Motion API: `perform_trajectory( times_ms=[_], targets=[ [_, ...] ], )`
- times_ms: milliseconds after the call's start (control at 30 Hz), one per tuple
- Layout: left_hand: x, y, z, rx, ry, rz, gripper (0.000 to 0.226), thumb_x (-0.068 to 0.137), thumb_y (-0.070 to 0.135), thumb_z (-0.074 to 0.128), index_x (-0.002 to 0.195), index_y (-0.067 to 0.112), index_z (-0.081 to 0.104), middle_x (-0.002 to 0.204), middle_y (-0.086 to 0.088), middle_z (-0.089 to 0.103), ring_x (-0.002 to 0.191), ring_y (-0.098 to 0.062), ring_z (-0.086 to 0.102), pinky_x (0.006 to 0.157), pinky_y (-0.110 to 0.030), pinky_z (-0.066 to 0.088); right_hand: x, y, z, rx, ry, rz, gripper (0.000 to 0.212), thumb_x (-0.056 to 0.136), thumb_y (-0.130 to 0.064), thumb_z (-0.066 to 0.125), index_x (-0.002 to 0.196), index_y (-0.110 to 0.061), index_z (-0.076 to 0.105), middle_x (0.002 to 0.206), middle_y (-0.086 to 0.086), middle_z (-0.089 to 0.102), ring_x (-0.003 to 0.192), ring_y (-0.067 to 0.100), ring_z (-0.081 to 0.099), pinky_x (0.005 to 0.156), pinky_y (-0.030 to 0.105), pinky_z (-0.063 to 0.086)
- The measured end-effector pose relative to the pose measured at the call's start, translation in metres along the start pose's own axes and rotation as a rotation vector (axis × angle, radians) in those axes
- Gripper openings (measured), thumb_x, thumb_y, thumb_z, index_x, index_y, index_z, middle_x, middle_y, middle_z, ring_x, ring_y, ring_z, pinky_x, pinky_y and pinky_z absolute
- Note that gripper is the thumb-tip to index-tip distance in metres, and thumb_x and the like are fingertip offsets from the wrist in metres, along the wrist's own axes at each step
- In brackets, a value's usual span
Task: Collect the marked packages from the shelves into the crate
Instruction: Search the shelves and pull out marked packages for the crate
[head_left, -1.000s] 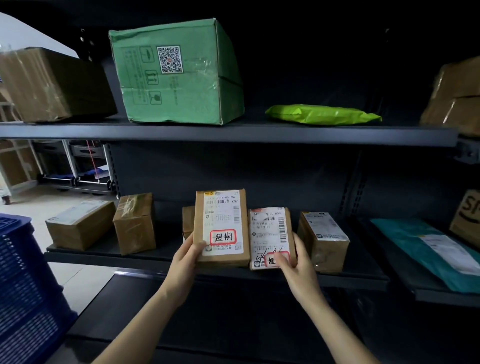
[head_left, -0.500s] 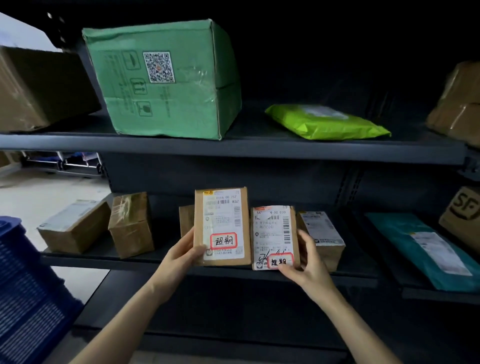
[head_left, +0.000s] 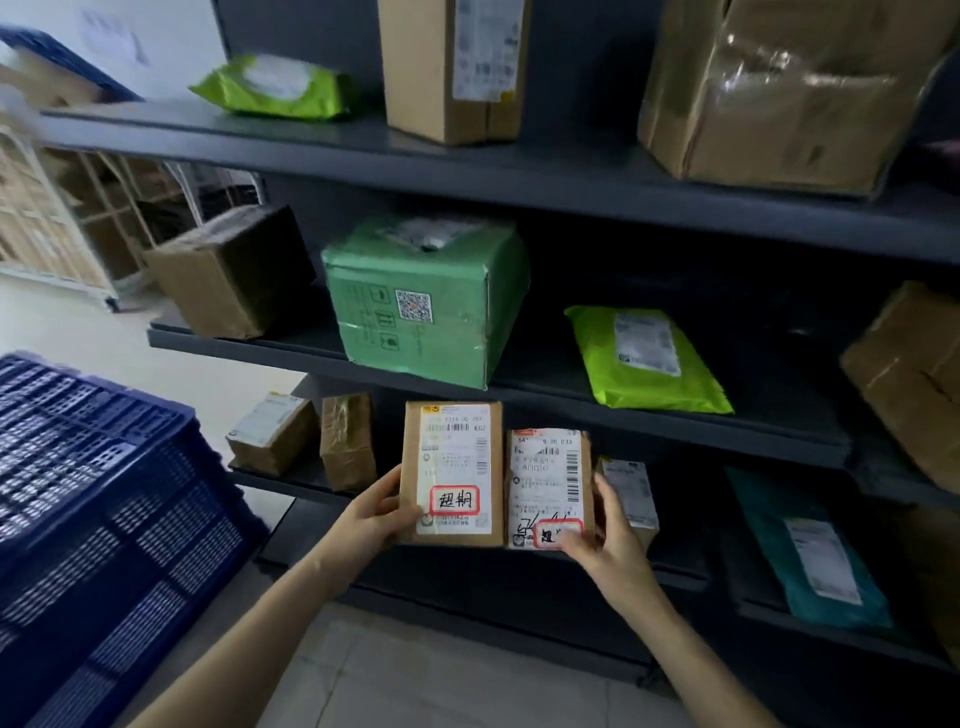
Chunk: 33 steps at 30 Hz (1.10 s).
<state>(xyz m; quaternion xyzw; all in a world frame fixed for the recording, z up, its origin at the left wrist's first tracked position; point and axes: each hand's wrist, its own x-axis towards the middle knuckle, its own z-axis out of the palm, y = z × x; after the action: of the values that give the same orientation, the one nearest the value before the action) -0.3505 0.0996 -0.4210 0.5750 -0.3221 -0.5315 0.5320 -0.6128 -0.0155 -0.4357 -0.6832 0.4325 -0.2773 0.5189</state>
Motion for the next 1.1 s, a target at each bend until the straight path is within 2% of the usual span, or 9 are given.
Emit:
perform_trajectory(
  times_ms=[100,233,400,633,733,800,900,967,1100],
  targets=[
    [-0.039,0.02,0.005,0.005,0.032,-0.036,0.05,0.088,0.006,0.06,0.126,0.035,0.045,0.108,-0.005,0.073,0.101,-0.025,0.069,0.079,-0.03,0.058,-0.021,-0.03,-0.003,-0.027,-0.054,0.027,0.075,0.082,-0.012,0.067,0.139,-0.035,0.024,0.116,-0.027,0.051,0.11,-0.007,0.052,0.088,0.016,0.043],
    [-0.091,0.046,0.006,0.002,0.112,-0.058,0.051,0.086,0.007,0.062,0.125,0.036,0.046,0.106,-0.004,0.073,0.099,-0.023,0.07,0.076,-0.026,0.057,-0.04,-0.074,-0.006,-0.044,-0.129,0.019,0.068,0.088,-0.016,0.061,0.143,-0.027,0.023,0.126,-0.015,0.051,0.116,0.003,0.049,0.1,0.026,0.039],
    [-0.136,0.075,-0.002,0.033,0.2,-0.058,0.052,0.088,0.007,0.061,0.131,0.03,0.045,0.108,-0.003,0.073,0.101,-0.021,0.069,0.081,-0.03,0.056,-0.054,-0.118,-0.001,-0.059,-0.192,-0.012,0.05,0.096,-0.024,0.046,0.141,-0.029,0.026,0.103,-0.038,0.039,0.087,-0.033,0.043,0.069,-0.006,0.037],
    [-0.2,0.123,-0.03,0.0,0.344,-0.01,0.052,0.088,0.0,0.057,0.135,0.02,0.045,0.115,-0.01,0.069,0.106,-0.027,0.067,0.094,-0.041,0.052,-0.058,-0.185,0.033,-0.065,-0.333,-0.095,0.049,0.096,-0.027,0.045,0.14,-0.035,0.025,0.105,-0.029,0.052,0.085,-0.023,0.053,0.063,-0.004,0.04],
    [-0.224,0.139,-0.045,-0.011,0.422,0.014,0.049,0.089,0.001,0.057,0.132,0.022,0.048,0.112,-0.008,0.07,0.1,-0.023,0.069,0.082,-0.033,0.057,-0.056,-0.207,0.056,-0.038,-0.399,-0.136,0.051,0.096,-0.026,0.046,0.141,-0.034,0.024,0.104,-0.032,0.048,0.084,-0.031,0.049,0.06,-0.007,0.037],
    [-0.242,0.146,-0.056,-0.034,0.457,0.039,0.047,0.088,-0.001,0.057,0.128,0.024,0.05,0.111,-0.007,0.071,0.099,-0.022,0.07,0.078,-0.031,0.058,-0.056,-0.221,0.073,-0.041,-0.432,-0.165,0.052,0.095,-0.027,0.046,0.141,-0.036,0.024,0.109,-0.027,0.05,0.088,-0.024,0.053,0.062,0.0,0.042],
    [-0.27,0.151,-0.076,-0.048,0.529,0.061,0.048,0.089,0.0,0.056,0.129,0.024,0.049,0.115,-0.009,0.069,0.103,-0.027,0.068,0.09,-0.044,0.055,-0.057,-0.244,0.103,-0.058,-0.496,-0.204,0.048,0.095,-0.028,0.046,0.135,-0.043,0.025,0.105,-0.029,0.051,0.089,-0.019,0.053,0.065,0.008,0.042],
    [-0.291,0.151,-0.092,-0.044,0.582,0.073,0.048,0.089,0.002,0.057,0.129,0.026,0.049,0.112,-0.006,0.071,0.102,-0.025,0.069,0.088,-0.041,0.056,-0.06,-0.255,0.126,-0.053,-0.522,-0.247,0.047,0.095,-0.023,0.047,0.135,-0.038,0.027,0.104,-0.032,0.049,0.087,-0.027,0.049,0.064,0.001,0.042],
    [-0.329,0.151,-0.124,-0.055,0.659,0.094,0.053,0.088,0.003,0.058,0.132,0.029,0.047,0.114,-0.003,0.07,0.102,-0.021,0.069,0.081,-0.033,0.058,-0.068,-0.279,0.177,-0.038,-0.585,-0.296,0.044,0.095,-0.02,0.048,0.132,-0.036,0.033,0.118,-0.021,0.046,0.098,-0.018,0.044,0.067,-0.006,0.035]
  ],
)
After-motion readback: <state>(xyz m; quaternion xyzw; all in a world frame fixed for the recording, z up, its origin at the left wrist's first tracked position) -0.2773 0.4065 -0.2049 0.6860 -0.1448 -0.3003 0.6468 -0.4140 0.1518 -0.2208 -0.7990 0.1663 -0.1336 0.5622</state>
